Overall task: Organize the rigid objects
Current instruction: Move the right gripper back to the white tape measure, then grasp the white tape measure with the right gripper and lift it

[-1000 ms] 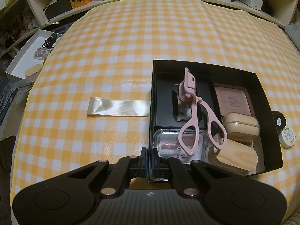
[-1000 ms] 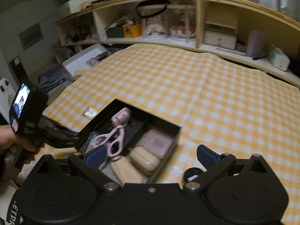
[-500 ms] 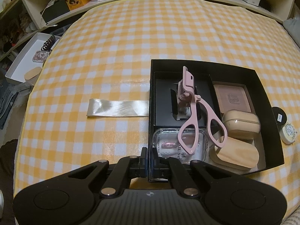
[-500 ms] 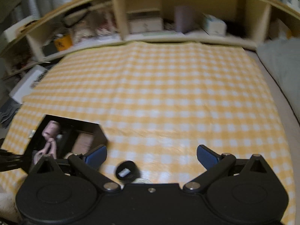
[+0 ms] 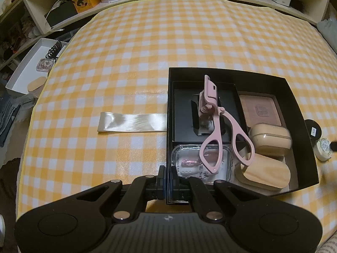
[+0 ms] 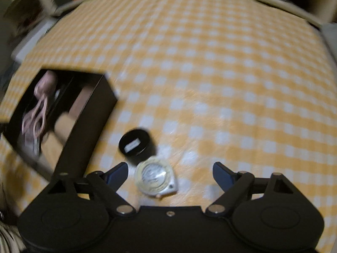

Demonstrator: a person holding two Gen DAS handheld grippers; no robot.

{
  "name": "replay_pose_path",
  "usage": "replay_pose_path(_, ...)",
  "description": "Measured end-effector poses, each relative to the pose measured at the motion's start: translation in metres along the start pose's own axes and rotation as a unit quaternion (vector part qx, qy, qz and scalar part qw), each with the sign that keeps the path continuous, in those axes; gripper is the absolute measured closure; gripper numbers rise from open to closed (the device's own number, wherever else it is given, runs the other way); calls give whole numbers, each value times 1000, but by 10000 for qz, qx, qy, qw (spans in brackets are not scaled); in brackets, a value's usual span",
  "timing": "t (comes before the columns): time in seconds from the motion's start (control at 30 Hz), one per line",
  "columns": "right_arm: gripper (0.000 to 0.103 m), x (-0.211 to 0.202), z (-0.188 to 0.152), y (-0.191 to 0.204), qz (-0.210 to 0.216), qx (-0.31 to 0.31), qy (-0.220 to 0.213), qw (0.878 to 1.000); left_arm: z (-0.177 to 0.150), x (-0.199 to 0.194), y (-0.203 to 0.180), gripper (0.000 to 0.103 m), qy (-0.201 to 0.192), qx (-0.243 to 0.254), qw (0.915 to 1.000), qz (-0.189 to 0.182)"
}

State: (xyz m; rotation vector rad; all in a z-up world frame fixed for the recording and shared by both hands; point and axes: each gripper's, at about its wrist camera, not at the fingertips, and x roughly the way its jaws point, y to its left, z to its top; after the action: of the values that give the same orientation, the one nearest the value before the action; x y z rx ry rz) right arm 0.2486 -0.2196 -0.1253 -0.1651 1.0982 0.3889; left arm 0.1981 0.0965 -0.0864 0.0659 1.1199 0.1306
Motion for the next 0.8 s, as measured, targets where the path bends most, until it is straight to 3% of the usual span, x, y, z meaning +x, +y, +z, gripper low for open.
replay_pose_path(0.13,33,17,2,14,-118,-377,255,9989,0,0,0,100,-1,1,10000,-3)
replay_pose_path(0.3,35,31,4,21,-181,-568,402,9974,0,0,0,100,-1,3,10000,-1)
replay_pose_path(0.43,46,37,3,26,-248,-744,534,9955,0,0,0,100,-1,3,10000,-2)
replay_pose_path(0.67,49,30,0,30,-260,-973,607,9931,0,-2,-1,100,-8,20,10000,4)
replay_pose_path(0.8,49,19,-10,51,80,-1339,628,9890,0,-2,-1,100,-9,24,10000,6)
